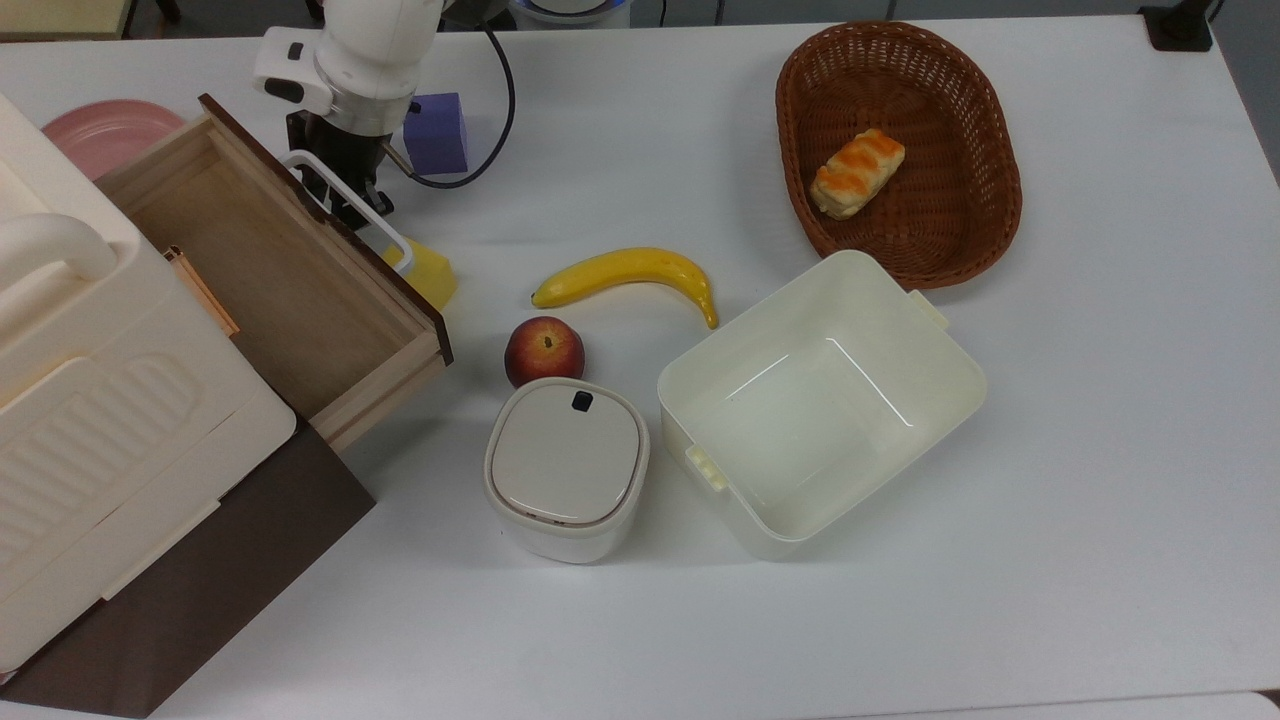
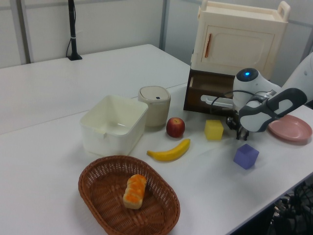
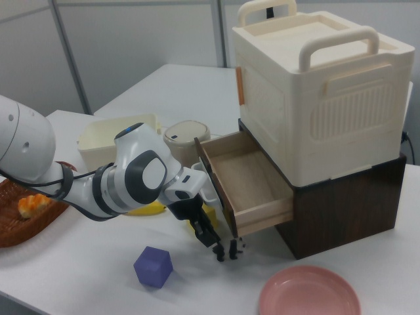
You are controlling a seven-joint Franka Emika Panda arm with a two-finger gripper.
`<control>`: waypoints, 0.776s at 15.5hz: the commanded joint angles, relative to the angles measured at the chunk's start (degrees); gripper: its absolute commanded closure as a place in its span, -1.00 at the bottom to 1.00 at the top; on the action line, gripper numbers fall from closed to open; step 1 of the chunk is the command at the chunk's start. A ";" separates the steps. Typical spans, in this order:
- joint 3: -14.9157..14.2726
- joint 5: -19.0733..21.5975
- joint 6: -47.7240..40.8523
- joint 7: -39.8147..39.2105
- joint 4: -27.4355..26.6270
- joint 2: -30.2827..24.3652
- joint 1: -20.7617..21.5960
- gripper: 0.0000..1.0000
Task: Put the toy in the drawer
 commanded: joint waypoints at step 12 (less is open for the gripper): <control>0.48 -4.85 1.16 1.57 -0.56 0.49 -0.39 -0.75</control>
